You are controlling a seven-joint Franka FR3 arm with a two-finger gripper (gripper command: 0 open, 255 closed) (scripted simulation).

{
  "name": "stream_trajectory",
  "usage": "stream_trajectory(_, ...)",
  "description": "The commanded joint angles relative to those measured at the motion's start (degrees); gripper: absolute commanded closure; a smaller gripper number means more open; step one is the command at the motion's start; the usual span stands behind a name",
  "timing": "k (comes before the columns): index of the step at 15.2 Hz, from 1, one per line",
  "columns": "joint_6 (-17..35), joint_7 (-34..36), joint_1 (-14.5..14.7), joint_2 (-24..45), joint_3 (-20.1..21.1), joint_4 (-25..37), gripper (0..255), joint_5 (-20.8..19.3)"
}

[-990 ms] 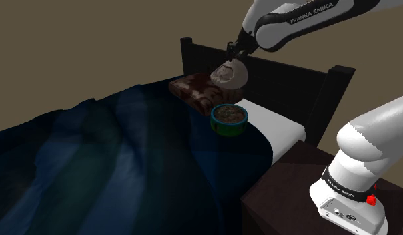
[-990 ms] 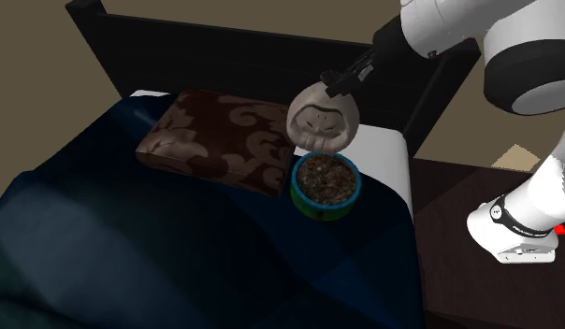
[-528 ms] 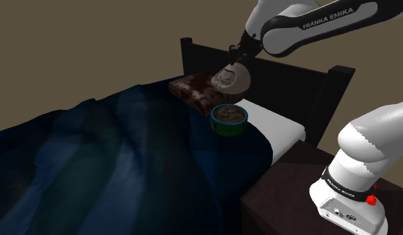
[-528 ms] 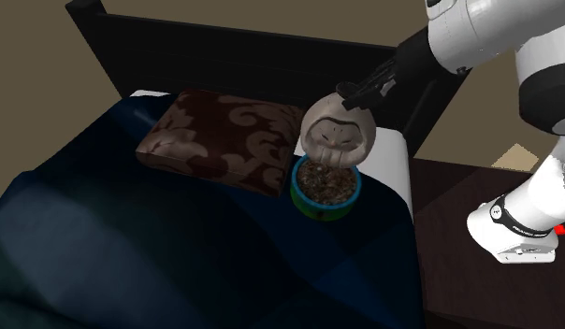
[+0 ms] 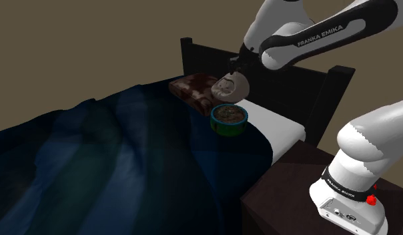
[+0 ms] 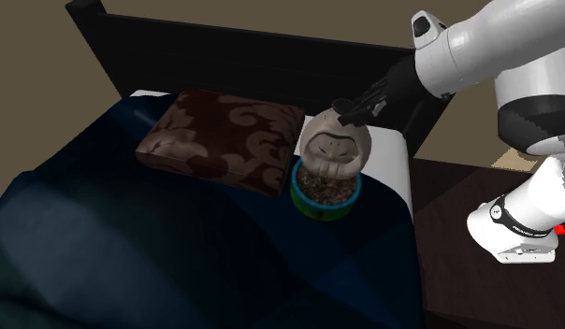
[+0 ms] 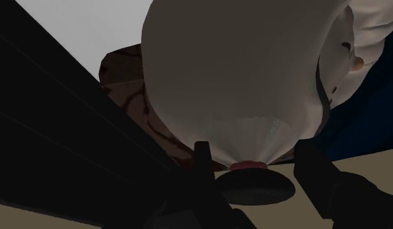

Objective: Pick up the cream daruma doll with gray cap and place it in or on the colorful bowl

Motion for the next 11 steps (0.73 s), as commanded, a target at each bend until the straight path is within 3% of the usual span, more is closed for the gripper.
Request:
stream_trajectory(1,1.82,0.63,-0.44,0.45,0.51,-1.09,255,-0.39)
stream_trajectory(11,10.79,4.6,-4.32,4.3,4.42,-5.84,255,-3.29)
